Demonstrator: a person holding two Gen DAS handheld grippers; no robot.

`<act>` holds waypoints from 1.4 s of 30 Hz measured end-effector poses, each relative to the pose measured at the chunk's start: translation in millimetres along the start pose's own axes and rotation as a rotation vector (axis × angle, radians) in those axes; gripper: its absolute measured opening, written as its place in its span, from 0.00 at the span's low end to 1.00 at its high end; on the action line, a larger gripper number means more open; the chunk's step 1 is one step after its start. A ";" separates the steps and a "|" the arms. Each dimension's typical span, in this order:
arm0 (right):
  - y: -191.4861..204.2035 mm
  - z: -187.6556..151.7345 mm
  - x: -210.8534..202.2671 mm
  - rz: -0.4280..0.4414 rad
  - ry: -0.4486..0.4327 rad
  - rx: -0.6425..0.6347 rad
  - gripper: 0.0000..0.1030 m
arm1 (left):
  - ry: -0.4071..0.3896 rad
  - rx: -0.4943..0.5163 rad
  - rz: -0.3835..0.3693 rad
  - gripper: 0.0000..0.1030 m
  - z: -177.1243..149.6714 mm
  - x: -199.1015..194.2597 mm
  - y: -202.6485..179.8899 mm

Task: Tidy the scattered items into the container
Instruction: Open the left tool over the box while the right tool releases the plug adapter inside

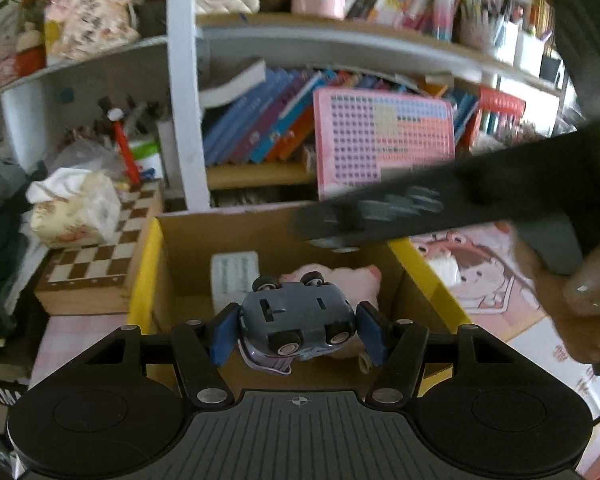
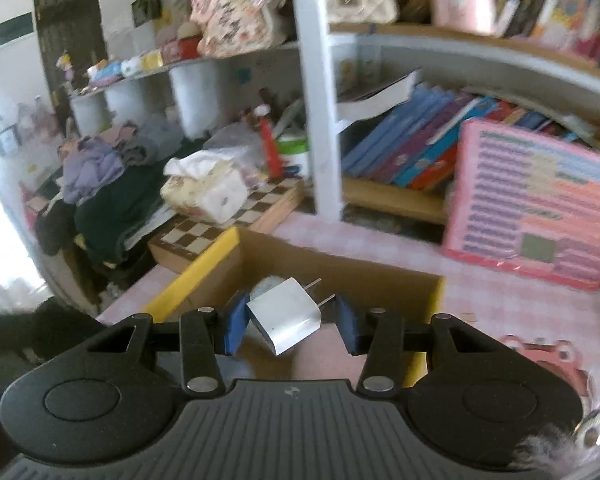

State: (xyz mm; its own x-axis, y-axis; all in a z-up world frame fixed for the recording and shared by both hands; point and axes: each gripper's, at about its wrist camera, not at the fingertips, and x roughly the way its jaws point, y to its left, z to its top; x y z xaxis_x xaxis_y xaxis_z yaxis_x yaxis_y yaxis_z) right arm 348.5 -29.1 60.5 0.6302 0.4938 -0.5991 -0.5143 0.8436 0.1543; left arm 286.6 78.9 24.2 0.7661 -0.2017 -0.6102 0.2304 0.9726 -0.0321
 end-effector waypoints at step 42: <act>-26.5 6.5 85.8 0.216 0.269 0.166 0.63 | 0.103 -0.173 -0.028 0.76 -15.5 17.7 17.6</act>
State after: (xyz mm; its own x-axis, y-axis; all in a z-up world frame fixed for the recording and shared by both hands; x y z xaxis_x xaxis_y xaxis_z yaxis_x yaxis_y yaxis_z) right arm 420.0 -7.7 10.0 0.3308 0.6096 -0.7204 -0.5032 0.7597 0.4118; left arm 295.0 94.2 0.5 0.6936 -0.2247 -0.6844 0.1378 0.9739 -0.1801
